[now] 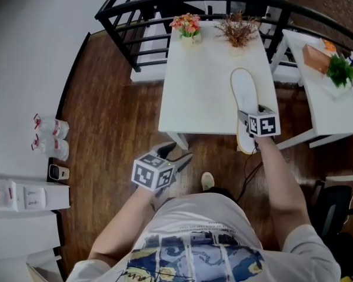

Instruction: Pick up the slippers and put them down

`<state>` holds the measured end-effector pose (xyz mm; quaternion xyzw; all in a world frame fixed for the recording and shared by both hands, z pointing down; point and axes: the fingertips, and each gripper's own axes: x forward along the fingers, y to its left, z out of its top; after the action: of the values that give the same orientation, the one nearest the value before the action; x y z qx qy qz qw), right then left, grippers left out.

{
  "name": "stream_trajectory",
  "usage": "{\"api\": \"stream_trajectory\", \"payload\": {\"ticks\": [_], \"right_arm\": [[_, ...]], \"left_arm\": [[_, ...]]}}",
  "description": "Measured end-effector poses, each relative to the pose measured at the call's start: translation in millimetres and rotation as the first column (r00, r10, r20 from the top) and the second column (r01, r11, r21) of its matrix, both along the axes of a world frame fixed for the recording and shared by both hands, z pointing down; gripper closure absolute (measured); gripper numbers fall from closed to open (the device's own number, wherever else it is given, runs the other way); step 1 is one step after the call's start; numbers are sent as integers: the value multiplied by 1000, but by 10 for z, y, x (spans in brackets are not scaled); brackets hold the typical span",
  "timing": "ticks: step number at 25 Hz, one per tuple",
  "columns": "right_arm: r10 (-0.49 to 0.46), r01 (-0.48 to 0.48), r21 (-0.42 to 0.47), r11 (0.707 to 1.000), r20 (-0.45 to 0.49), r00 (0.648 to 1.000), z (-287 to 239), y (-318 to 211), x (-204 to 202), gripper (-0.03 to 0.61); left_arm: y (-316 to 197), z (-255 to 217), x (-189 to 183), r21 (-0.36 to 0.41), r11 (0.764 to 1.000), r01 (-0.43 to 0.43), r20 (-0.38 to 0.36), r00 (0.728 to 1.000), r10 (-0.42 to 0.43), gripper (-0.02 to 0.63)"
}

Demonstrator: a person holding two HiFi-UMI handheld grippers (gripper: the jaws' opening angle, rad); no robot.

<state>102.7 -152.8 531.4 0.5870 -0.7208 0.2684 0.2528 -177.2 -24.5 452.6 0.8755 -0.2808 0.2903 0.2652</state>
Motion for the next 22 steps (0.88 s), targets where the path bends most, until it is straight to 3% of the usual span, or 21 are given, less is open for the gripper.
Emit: {"api": "stream_trajectory", "payload": {"ticks": [8, 12, 16, 22], "right_arm": [[135, -133, 62, 989, -22, 991, -684, 1413, 235, 169], [208, -206, 37, 978, -28, 978, -698, 2253, 355, 170], [291, -291, 0, 957, -37, 956, -596, 2903, 711, 170], [392, -393, -48, 918, -39, 919, -271, 3455, 1396, 170]], "left_arm": [[807, -114, -102, 39, 988, -147, -26, 989, 148, 328], [1174, -27, -105, 8, 982, -191, -63, 980, 191, 328], [1416, 6, 149, -16, 972, -233, -81, 969, 231, 328], [1487, 43, 618, -16, 954, -301, -43, 953, 300, 328]]}}
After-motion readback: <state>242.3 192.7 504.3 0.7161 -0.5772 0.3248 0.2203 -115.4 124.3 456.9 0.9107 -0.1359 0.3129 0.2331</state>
